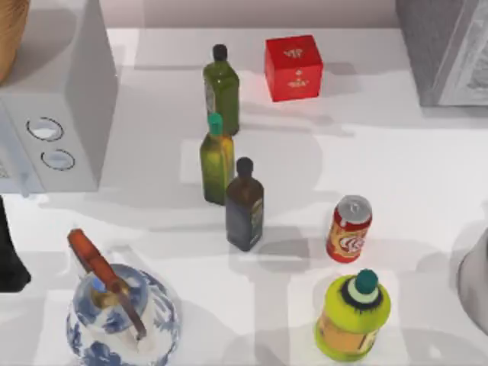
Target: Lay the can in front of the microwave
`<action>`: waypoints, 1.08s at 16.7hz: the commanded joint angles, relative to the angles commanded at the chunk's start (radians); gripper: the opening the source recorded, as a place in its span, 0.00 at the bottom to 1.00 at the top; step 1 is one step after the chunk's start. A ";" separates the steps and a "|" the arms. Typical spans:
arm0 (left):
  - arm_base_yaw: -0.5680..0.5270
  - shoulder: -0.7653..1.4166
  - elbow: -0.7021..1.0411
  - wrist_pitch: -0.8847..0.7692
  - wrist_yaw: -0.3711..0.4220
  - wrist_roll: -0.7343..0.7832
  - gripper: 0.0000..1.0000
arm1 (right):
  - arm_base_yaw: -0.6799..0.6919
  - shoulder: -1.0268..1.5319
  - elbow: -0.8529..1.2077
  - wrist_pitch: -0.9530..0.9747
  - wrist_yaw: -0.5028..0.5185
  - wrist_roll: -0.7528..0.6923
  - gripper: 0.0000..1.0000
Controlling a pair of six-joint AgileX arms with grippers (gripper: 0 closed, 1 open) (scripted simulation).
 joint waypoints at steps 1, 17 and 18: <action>0.000 0.000 0.000 0.000 0.000 0.000 1.00 | 0.000 0.000 0.000 0.000 0.000 0.000 1.00; -0.448 1.153 1.090 -0.698 0.014 -0.055 1.00 | 0.000 0.000 0.000 0.000 0.000 0.000 1.00; -0.491 1.280 1.204 -0.771 0.017 -0.062 1.00 | 0.000 0.000 0.000 0.000 0.000 0.000 1.00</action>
